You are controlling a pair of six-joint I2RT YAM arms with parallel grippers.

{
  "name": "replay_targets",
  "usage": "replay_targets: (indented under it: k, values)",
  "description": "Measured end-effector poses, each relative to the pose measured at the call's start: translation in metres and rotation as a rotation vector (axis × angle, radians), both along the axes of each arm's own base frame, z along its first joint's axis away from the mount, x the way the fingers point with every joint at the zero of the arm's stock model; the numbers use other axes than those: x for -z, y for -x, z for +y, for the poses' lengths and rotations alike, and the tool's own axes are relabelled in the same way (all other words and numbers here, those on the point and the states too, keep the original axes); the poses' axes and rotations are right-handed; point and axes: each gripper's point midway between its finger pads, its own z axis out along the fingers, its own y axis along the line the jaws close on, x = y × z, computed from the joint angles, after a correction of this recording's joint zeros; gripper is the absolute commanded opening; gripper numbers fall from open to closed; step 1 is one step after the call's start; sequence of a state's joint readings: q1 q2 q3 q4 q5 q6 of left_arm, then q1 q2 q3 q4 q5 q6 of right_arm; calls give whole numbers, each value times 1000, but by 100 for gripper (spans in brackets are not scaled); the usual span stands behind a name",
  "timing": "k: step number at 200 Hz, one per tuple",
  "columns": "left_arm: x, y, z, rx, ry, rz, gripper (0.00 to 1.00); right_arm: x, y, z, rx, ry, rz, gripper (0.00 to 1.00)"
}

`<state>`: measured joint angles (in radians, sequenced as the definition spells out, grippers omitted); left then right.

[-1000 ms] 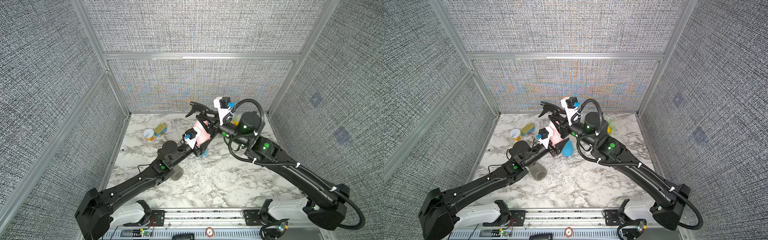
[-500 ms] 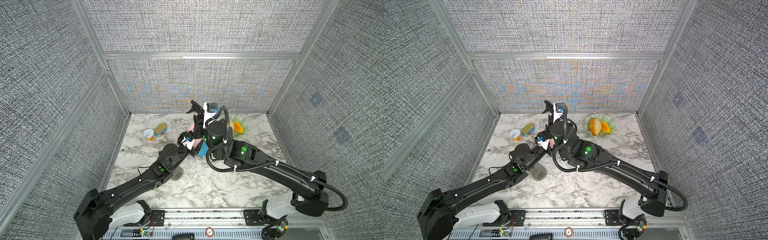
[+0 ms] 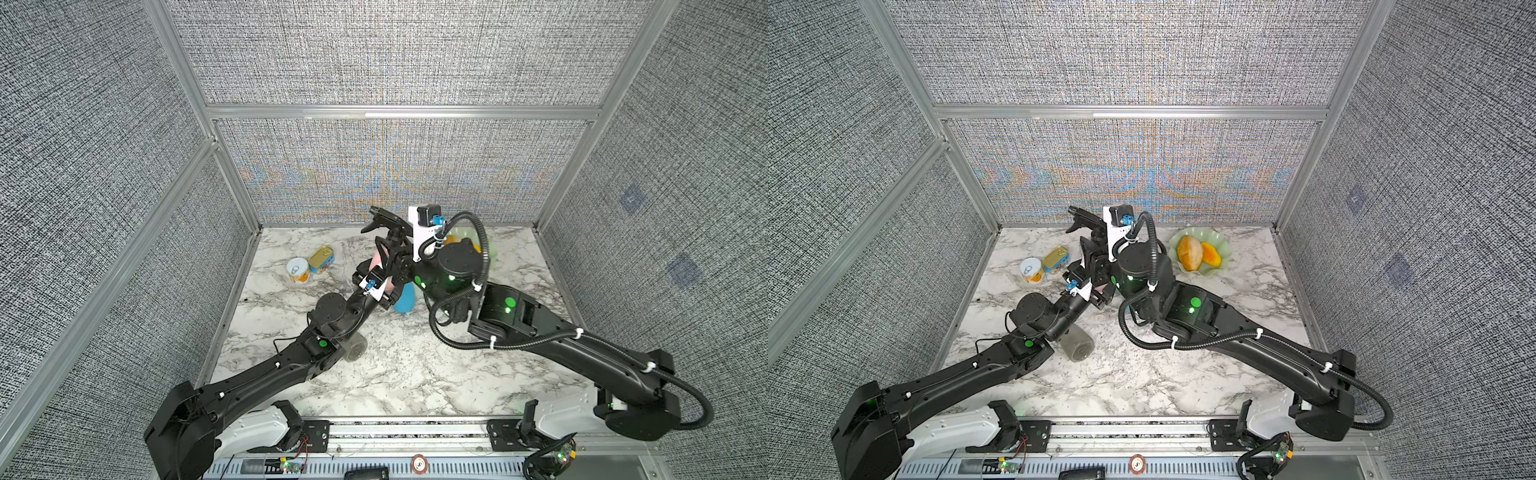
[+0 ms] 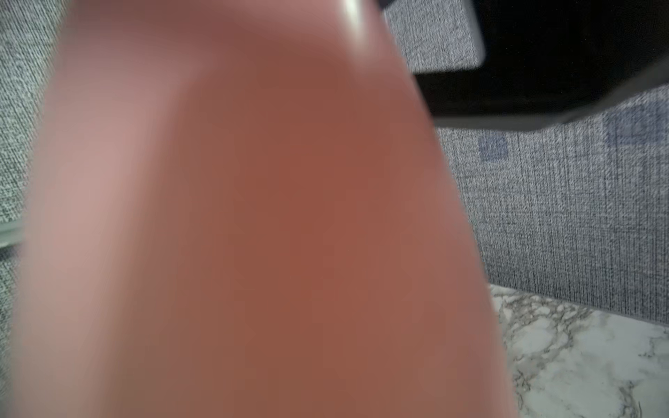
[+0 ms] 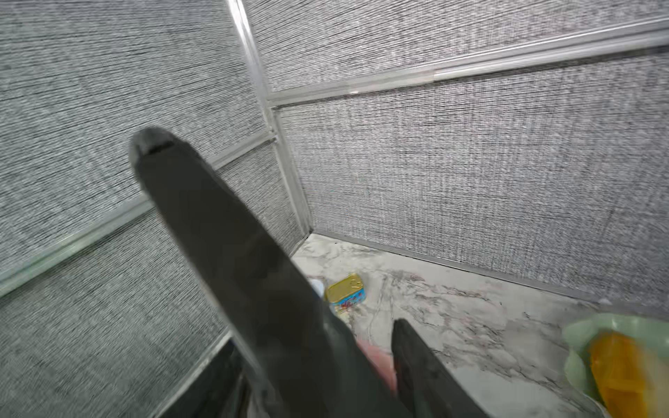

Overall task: Attach spray nozzles to spray bottles
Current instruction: Screw the spray nozzle on the spray bottle.

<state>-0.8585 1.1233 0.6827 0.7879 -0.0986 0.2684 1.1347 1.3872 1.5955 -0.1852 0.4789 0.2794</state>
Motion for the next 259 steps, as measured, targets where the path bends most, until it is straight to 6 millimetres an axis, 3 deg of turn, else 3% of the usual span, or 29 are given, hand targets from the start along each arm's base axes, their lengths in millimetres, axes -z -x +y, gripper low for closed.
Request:
replay_targets:
  k: [40, 80, 121, 183, 220, 259]
  values:
    - [-10, 10, -7, 78, 25, -25, 44, -3, 27, -10, -143, 82, -37, 73]
    - [-14, 20, -16, 162, 46, -6, 44, 3, 54, -34, -321, 145, -76, 74]
    - [-16, 32, -31, 290, 56, 25, 44, -3, 46, -66, -424, 185, -121, 74]
    - [-9, 47, -47, 437, 51, 92, 44, -32, 40, -65, -630, 190, -182, 65]
    - [-11, 54, -52, 491, 52, 105, 44, -33, 37, -55, -724, 172, -161, 60]
    - [-6, 56, -57, 521, 33, 125, 44, -33, 40, -47, -802, 151, -147, 46]
